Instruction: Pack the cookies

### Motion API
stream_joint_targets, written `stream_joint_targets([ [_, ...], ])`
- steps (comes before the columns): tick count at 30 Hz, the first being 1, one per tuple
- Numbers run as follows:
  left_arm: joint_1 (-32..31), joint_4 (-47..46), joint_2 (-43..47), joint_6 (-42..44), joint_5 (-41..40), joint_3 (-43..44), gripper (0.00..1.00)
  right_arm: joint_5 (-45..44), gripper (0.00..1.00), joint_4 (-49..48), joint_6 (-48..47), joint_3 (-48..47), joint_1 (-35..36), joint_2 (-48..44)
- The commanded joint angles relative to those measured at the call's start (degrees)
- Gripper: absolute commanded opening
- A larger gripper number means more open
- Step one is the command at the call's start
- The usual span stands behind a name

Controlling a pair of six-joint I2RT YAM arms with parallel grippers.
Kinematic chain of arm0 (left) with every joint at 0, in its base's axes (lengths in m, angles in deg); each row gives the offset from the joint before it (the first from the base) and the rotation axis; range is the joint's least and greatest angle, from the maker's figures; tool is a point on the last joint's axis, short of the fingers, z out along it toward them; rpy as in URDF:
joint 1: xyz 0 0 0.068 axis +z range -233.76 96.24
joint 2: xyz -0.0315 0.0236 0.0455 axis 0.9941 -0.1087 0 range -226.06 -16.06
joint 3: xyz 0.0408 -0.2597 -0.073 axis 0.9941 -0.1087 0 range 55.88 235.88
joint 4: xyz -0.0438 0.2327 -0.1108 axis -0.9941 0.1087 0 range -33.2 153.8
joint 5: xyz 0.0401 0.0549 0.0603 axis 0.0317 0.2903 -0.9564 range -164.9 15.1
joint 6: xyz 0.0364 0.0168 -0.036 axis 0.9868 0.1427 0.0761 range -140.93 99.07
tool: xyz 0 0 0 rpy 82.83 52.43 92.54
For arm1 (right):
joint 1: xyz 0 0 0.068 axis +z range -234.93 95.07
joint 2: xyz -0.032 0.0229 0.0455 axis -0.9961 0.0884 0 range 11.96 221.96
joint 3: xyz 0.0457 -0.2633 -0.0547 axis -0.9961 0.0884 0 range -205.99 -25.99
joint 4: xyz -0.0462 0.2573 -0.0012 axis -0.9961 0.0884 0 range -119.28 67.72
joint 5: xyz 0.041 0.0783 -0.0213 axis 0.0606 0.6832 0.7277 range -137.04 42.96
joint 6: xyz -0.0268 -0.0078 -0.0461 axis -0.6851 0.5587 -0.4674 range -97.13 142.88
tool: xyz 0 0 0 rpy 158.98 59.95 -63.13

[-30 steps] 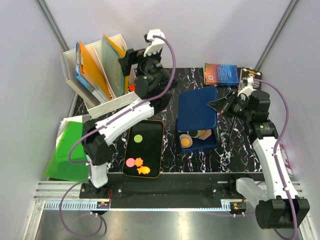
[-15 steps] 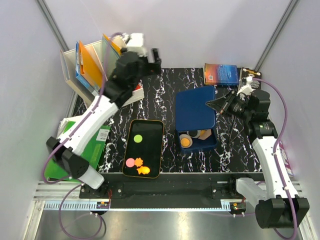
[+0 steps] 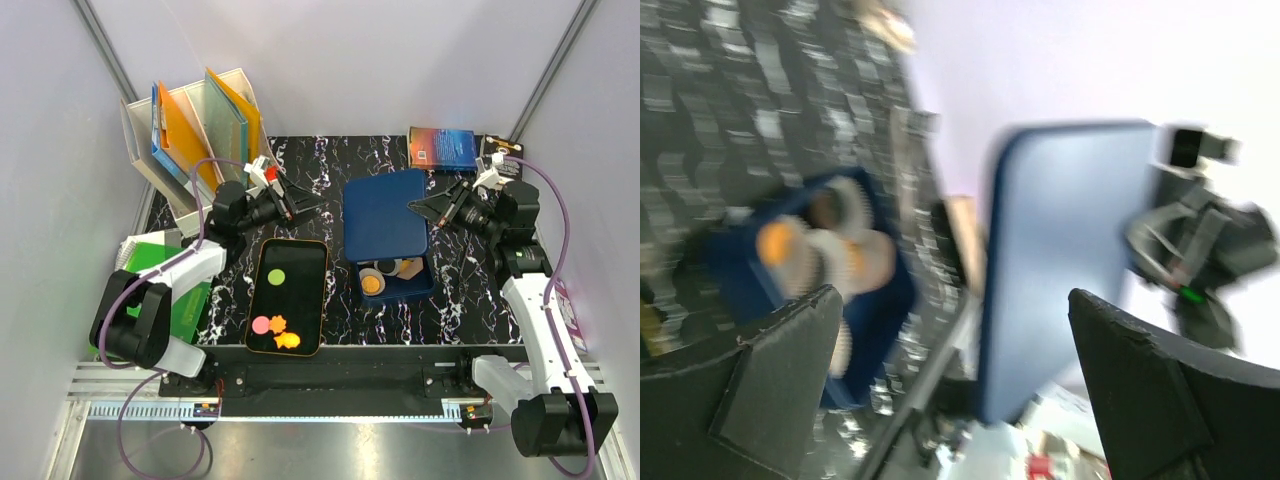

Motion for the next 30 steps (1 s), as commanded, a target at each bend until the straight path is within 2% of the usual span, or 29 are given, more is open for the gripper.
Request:
stream_joint_targets([
  [1,0.2,-24.1,-0.7,-11.5,9.8,-2.5,0.99,2.3,0.00,-4.6,1.2,0.0,0.2,0.3],
  [10,-4.6,-34.2,-7.7,-15.8,13.0,-1.9,0.99,4.0,0.00,-11.2,4.7,1.9,0.2,3.7],
  [18,-7.7,-37.7,-12.9,-17.2,13.0,-0.7,0.99,6.2,0.00,-14.4,7.0,2.2,0.4,4.8],
  [26,-9.3,-38.7,-13.9,-17.0,13.1,0.9,0.99,6.5,0.00,-14.1,6.8,3.3,0.9,5.1],
  [28,-9.3,-39.3,-13.8,-17.2,13.3,0.9,0.93,6.4,0.00,-13.9,6.5,4.1,1.0,5.2],
  [29,-9.4,-39.8,-13.8,-17.4,13.7,0.9,0.83,6.3,0.00,-13.1,6.3,4.3,1.0,5.2],
  [30,-9.4,-41.0,-13.8,-17.7,13.7,0.9,0.77,5.8,0.00,-12.4,5.9,4.6,1.0,5.2],
])
